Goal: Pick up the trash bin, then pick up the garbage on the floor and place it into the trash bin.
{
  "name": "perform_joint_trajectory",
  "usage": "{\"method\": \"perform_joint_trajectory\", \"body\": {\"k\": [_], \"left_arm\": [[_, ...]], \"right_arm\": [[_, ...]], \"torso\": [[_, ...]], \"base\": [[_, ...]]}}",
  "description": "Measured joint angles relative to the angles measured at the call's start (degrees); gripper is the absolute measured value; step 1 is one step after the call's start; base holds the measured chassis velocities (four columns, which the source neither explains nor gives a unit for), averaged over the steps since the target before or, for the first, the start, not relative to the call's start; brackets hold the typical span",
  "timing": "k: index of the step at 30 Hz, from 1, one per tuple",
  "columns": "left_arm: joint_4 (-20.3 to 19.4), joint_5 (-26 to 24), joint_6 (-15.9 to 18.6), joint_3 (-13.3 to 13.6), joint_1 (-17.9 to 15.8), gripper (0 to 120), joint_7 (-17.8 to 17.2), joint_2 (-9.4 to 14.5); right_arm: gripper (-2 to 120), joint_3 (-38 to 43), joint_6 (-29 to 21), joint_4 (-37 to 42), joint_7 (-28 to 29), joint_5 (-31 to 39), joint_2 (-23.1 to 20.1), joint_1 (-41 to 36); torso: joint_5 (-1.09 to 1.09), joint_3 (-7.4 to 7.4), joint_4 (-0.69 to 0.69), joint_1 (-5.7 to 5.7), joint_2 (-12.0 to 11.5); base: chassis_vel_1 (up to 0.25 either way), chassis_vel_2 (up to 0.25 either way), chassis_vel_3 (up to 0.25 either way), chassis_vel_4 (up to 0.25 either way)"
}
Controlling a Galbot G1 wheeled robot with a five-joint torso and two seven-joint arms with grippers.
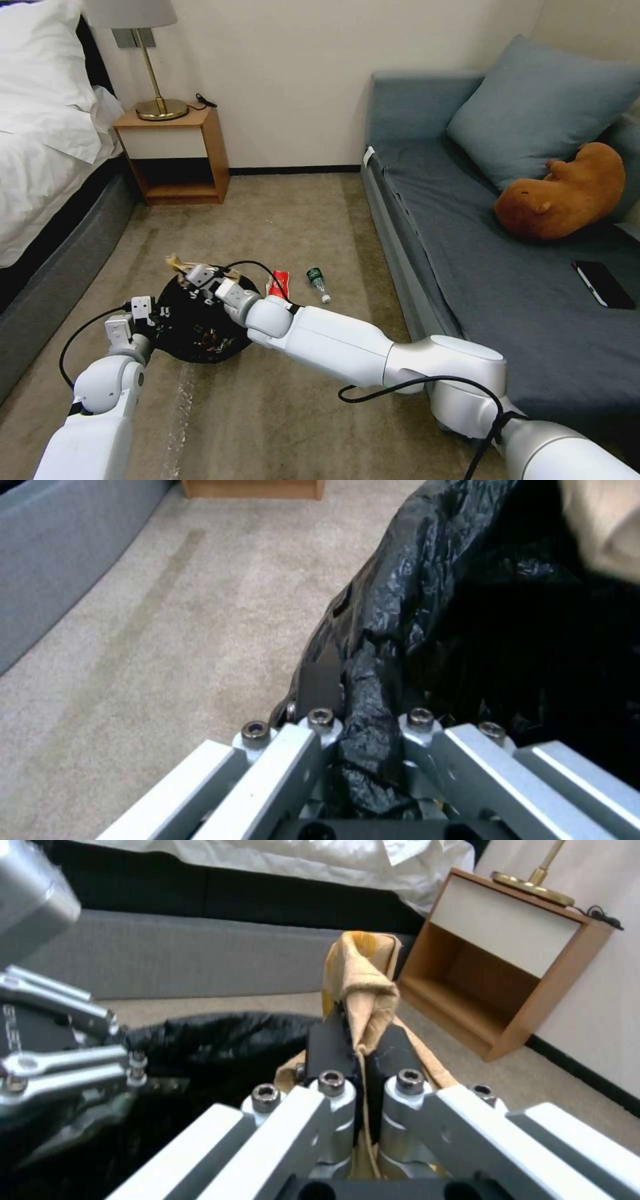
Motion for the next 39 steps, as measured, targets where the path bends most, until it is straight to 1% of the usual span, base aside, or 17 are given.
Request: {"method": "perform_joint_trajectory", "body": {"k": [6,8,9,12,14,18,19,20,21,22,23,24,26,29,31,34,39], "left_arm": [[-0.67,0.02,0.19,-0.21,0.15,3,-0.19,0.0],[-0.93,-0.01,0.3,-0.44,0.34,3,-0.21,0.0],[-0.93,-0.01,0.3,-0.44,0.34,3,-0.21,0.0],[-0.95,-0.02,0.3,-0.62,0.46,3,-0.26,0.0],[-0.95,-0.02,0.3,-0.65,0.52,3,-0.26,-0.06],[-0.83,-0.03,0.3,-0.65,0.43,3,-0.26,-0.06],[-0.72,-0.09,0.29,-0.66,0.32,3,-0.26,-0.06],[-0.72,-0.09,0.29,-0.66,0.32,3,-0.26,-0.06],[-0.61,-0.14,0.27,-0.71,0.23,3,-0.26,-0.01],[-0.61,-0.14,0.27,-0.71,0.23,3,-0.26,-0.01],[-0.43,-0.29,0.24,-0.88,0.1,3,-0.26,0.13],[-0.43,-0.29,0.24,-0.88,0.1,3,-0.26,0.13],[0.22,-0.58,0.1,-1.53,-0.27,3,-0.23,0.65],[0.82,-0.51,-0.24,-1.98,-0.49,3,-0.2,1.1],[1.67,-0.54,-0.76,-2.84,-0.7,3,-0.04,1.86],[2.46,-1.25,-1.05,-3.73,-1.11,3,0.09,2.45],[3.52,-2.57,-1.38,-4.67,-1.87,3,0.1,3.13]], "right_arm": [[0,-0.07,0.33,0.04,0.36,-1.15,-1.09,-1.73],[11,-0.3,0.27,0.74,1.28,-1.24,-1.51,-1.95],[11,-0.3,0.27,0.74,1.28,-1.24,-1.51,-1.95],[21,-0.4,0.06,1.23,1.68,-1.25,-1.61,-1.98],[34,-0.73,-1.09,2.51,1.79,-0.46,-2.0,-1.99],[42,-1.04,-3.37,4.15,1.92,0.9,-2.45,-1.87],[51,-1.15,-4.0,4.57,2.14,1.18,-2.45,-1.83],[51,-1.15,-4.0,4.57,2.14,1.18,-2.45,-1.83],[58,-1.15,-4.16,4.58,2.31,1.18,-2.34,-1.89],[58,-1.15,-4.16,4.58,2.31,1.18,-2.34,-1.89],[67,-0.75,-4.17,4.47,2.81,1.12,-2.12,-2.1],[67,-0.75,-4.17,4.47,2.81,1.12,-2.12,-2.1],[77,0.63,-4.17,4.16,3.5,1.34,-2.11,-2.22],[83,1.5,-4.23,3.82,3.71,1.46,-2.26,-2.06],[94,3.71,-5.35,2.31,5.05,1.55,-2.32,-1.53],[99,6.22,-7.09,-0.38,6.3,1.54,-2.37,-1.1],[100,9.07,-10.98,-3.27,6.46,2.34,-3.56,-0.66]], "torso": [[0.0,0.0,0.02,0.0,0.0],[0.0,0.0,0.02,0.0,0.0],[0.0,0.0,0.02,0.0,0.0],[0.0,0.0,0.02,0.0,0.0],[0.0,0.0,0.02,0.0,0.0],[0.0,0.0,0.01,0.0,0.0],[0.0,0.0,0.02,0.0,0.0],[0.0,0.0,0.02,0.0,0.0],[0.0,0.0,0.02,0.0,0.0],[0.0,0.0,0.02,0.0,0.0],[0.0,0.0,0.02,0.0,0.0],[0.0,0.0,0.02,0.0,0.0],[0.0,0.0,0.02,0.0,0.0],[0.0,0.0,0.02,0.0,0.0],[0.0,0.0,0.02,0.0,0.0],[0.0,0.0,0.03,0.0,0.0],[0.0,0.0,0.0,0.0,0.0]], "base": [[0.0,0.0,0.0,0.0],[0.0,0.0,0.0,0.0],[0.0,0.0,0.0,0.0],[0.0,0.0,0.0,0.0],[0.0,0.0,0.0,0.0],[0.0,0.0,0.0,0.0],[0.0,0.0,0.0,0.0],[0.0,0.0,0.0,0.0],[0.0,0.0,0.0,0.0],[0.0,0.0,0.0,0.0],[0.0,0.0,0.0,0.0],[0.0,0.0,0.0,0.0],[0.0,0.0,0.0,0.0],[0.0,0.0,0.0,0.0],[0.0,0.0,0.0,0.0],[0.0,0.0,0.0,0.0],[0.0,0.0,0.0,0.0]]}}
